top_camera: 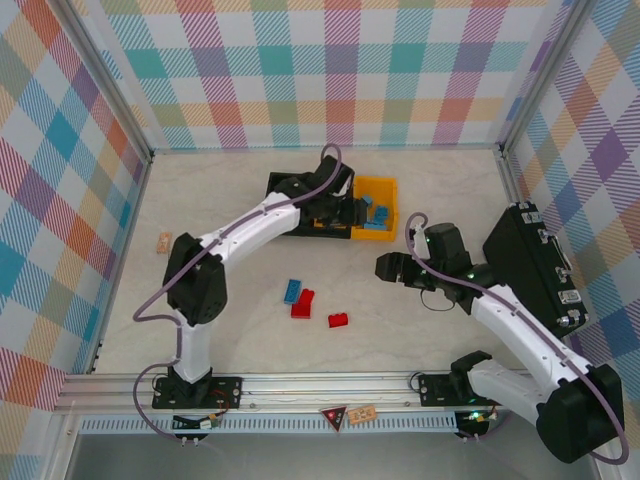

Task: Sort the legos into containers by color
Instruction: Pick up the lego from the center of the table.

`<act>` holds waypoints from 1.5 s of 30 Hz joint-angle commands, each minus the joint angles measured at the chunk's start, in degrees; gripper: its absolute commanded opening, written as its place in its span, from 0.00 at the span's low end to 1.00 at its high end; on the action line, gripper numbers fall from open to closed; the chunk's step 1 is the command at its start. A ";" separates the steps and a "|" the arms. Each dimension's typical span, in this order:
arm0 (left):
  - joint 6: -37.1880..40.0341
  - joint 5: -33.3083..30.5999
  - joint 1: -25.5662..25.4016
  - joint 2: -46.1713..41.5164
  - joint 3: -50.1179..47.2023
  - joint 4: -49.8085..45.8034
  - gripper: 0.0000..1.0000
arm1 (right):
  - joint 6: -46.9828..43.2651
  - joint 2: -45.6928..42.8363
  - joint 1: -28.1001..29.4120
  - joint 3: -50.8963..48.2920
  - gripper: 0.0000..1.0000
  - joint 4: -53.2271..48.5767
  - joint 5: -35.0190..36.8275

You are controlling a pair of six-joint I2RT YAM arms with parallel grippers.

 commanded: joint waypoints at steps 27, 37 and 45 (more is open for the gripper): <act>-3.39 -8.50 3.56 -14.49 -37.35 0.08 0.55 | -4.34 12.77 13.61 3.12 0.71 10.17 -6.75; -4.68 -6.85 3.55 -10.93 -40.22 2.90 0.53 | -4.36 13.10 13.70 3.35 0.71 9.84 -6.16; -3.15 -9.70 3.64 -11.29 -37.25 -0.05 0.27 | -4.27 13.17 13.65 3.35 0.71 10.08 -5.76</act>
